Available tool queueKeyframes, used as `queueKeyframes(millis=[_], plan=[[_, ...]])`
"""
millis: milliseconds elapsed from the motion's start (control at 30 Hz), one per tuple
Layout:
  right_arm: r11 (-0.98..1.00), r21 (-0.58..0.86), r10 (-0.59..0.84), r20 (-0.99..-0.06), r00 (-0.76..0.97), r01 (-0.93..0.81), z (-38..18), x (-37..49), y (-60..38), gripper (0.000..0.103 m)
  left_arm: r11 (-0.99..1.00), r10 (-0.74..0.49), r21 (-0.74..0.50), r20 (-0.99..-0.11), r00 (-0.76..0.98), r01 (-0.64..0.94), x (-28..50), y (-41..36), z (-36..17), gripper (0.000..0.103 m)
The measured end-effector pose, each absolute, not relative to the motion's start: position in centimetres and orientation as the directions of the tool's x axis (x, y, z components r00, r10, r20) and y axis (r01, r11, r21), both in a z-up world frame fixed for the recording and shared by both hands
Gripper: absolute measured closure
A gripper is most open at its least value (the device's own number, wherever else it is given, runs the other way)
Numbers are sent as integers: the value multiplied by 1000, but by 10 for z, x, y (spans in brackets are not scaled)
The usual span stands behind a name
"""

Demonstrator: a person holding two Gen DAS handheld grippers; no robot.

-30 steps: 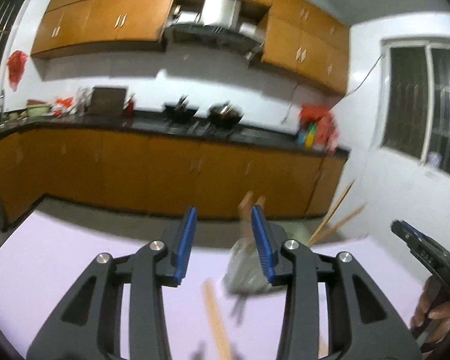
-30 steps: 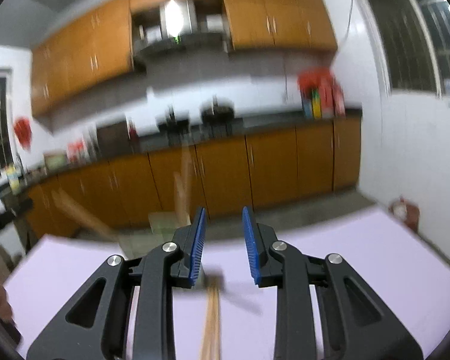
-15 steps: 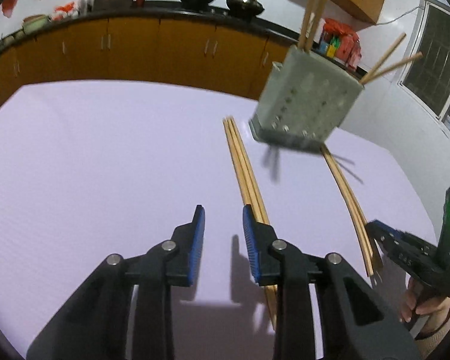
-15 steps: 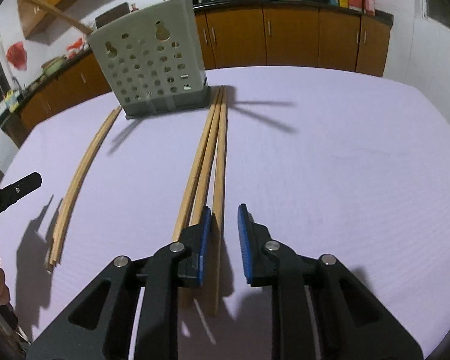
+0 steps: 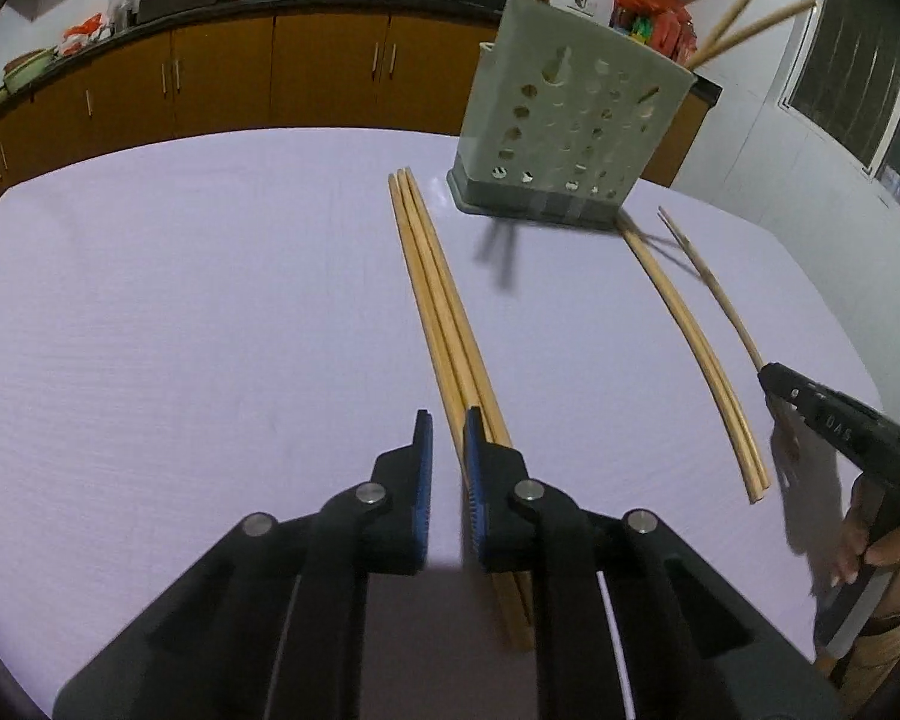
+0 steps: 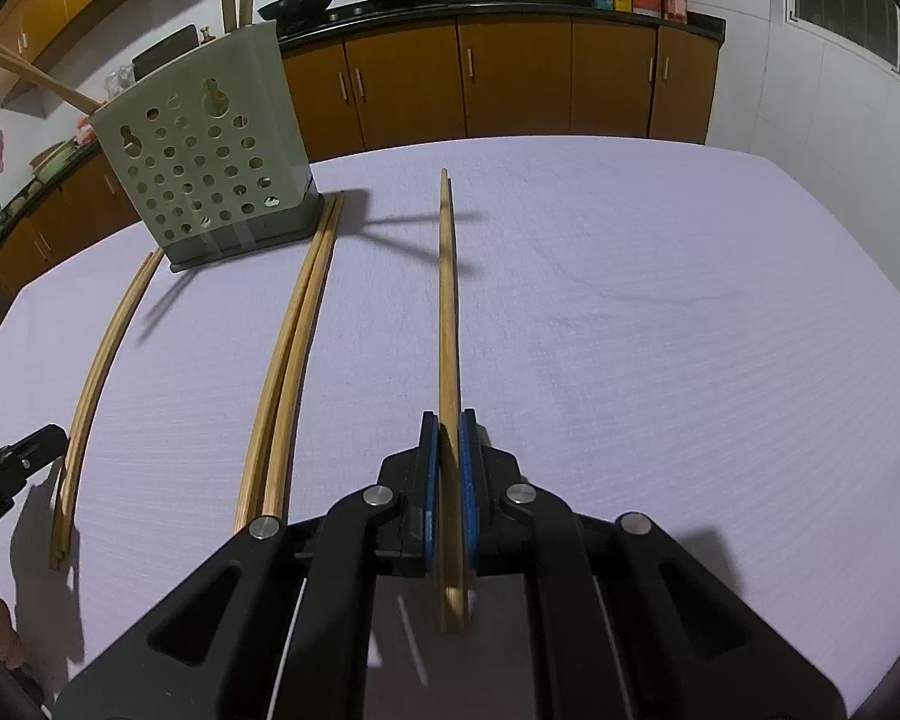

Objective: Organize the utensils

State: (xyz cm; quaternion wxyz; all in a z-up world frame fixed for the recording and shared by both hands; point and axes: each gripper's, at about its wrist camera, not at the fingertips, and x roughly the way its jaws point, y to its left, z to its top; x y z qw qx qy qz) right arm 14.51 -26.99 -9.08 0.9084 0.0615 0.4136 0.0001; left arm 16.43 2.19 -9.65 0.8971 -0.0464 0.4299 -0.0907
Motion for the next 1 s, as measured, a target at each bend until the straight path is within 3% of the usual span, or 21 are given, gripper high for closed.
queueKeyframes(millis=[467,733,1000], plan=[[998,62,33,-755,654,20,-90,142,-262,95,990,-138,-97,-780,610,101,174,7,-99,94],[994,90,31,-752,659,57,-90,146,-273,95,996,-63,-90,-778,625,-11,183,53,-97,95],[995,98,74,-752,655,1,-90,141,-268,95,995,-79,-99,-771,632,4,179,62,-96,94]])
